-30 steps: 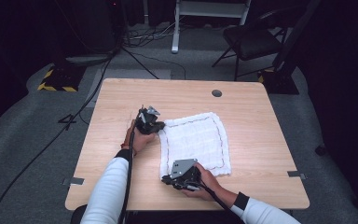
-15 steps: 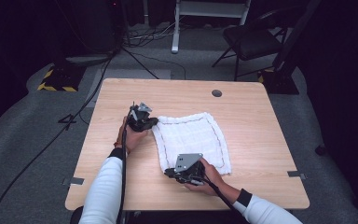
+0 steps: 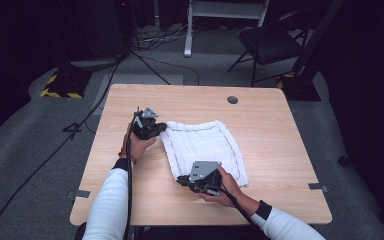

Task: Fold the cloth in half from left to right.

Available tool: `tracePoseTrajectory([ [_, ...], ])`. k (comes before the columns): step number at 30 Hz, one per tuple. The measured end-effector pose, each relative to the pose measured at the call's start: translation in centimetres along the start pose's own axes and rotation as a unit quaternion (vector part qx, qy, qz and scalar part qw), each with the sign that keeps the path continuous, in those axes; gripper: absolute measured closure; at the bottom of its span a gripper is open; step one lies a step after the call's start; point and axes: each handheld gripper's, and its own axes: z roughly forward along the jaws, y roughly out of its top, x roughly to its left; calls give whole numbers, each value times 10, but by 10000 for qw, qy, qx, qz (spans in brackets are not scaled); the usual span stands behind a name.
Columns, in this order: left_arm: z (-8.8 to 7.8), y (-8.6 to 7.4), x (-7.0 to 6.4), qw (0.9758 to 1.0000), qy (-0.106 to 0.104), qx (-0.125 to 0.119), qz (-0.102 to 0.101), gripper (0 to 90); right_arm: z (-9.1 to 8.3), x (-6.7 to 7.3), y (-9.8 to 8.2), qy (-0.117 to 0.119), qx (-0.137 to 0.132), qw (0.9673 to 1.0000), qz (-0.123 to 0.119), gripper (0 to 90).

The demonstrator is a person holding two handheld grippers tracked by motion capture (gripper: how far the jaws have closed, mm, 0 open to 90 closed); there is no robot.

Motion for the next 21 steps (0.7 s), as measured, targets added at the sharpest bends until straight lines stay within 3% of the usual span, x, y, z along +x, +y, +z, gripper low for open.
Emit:
tracePoseTrajectory([
  [13, -14, 5, -1, 9996, 92, -258, -86, 848, -12, -9, 1, -186, -154, 9997, 79, 866],
  [21, -15, 18, -8, 9993, 128, -356, -6, 847, -22, -11, 2, -271, -238, 9993, 88, 867],
])
